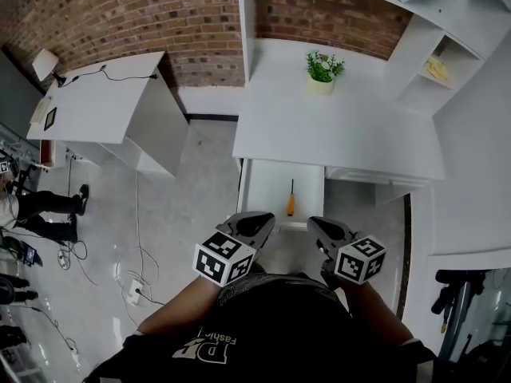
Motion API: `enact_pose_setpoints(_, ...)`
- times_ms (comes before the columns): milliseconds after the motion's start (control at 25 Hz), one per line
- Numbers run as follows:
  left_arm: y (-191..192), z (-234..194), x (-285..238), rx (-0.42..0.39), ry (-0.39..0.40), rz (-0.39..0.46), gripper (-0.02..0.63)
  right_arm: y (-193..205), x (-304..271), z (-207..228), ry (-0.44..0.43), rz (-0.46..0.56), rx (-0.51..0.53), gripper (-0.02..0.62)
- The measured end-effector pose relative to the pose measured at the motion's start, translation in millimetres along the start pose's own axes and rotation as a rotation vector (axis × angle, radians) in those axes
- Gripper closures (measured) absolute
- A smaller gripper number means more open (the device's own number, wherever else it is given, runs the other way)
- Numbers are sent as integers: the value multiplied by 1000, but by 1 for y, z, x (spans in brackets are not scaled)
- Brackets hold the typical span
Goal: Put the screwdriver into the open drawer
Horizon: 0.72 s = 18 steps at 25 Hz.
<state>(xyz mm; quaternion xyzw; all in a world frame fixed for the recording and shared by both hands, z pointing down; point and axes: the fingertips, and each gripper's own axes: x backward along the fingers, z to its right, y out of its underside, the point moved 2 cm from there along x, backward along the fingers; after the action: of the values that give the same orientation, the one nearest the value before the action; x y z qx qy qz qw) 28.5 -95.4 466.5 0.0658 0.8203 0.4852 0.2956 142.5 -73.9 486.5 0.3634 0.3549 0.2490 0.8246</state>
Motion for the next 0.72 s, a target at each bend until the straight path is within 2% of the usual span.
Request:
enact_pose_setpoints(200, 23, 51, 7, 10, -63, 31, 588, 22, 52, -2, -16, 1, 47, 591)
enact_pose_setpoints(400, 46, 83, 23, 28, -116, 55, 588, 43, 83, -7, -34, -1, 56, 591)
enact_pose_setpoints(720, 53, 98, 41, 13, -154, 65, 588, 56, 100, -18, -42, 0, 84, 591)
